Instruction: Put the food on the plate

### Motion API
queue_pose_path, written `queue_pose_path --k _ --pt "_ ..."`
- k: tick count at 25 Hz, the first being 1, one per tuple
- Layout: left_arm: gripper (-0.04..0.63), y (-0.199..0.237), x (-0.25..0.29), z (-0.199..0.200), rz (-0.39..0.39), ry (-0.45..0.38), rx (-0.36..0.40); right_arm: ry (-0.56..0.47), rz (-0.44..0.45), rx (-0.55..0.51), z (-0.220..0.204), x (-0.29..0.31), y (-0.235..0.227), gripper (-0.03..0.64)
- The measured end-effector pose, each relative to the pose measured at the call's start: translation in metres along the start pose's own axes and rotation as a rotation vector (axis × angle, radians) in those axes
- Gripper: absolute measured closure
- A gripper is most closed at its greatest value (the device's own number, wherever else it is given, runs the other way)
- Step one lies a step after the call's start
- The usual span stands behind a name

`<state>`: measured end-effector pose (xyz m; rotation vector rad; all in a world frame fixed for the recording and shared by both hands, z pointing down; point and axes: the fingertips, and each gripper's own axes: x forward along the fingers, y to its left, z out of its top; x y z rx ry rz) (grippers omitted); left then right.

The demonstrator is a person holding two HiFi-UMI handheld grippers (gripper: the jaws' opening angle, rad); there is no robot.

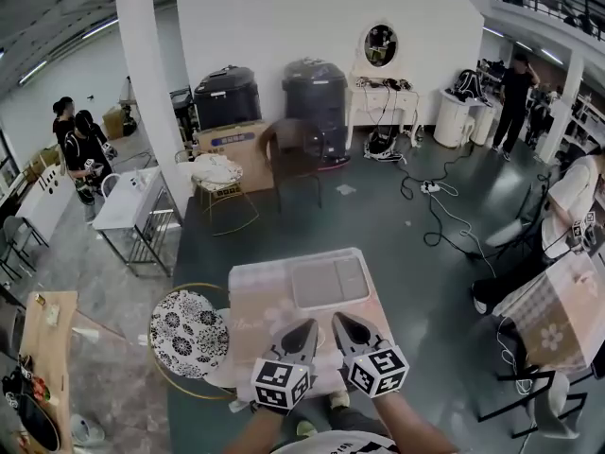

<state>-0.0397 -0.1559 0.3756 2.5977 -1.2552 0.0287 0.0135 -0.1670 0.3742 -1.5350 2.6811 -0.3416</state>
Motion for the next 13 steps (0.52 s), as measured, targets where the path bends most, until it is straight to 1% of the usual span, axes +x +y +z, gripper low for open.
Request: queue_pose_path --k 13 --pt "0.589 0.0067 0.0026 -0.0032 0.017 0.000 -0.009 0.011 0.005 -0.009 -0.0027 0.0040 -0.0036 0.604"
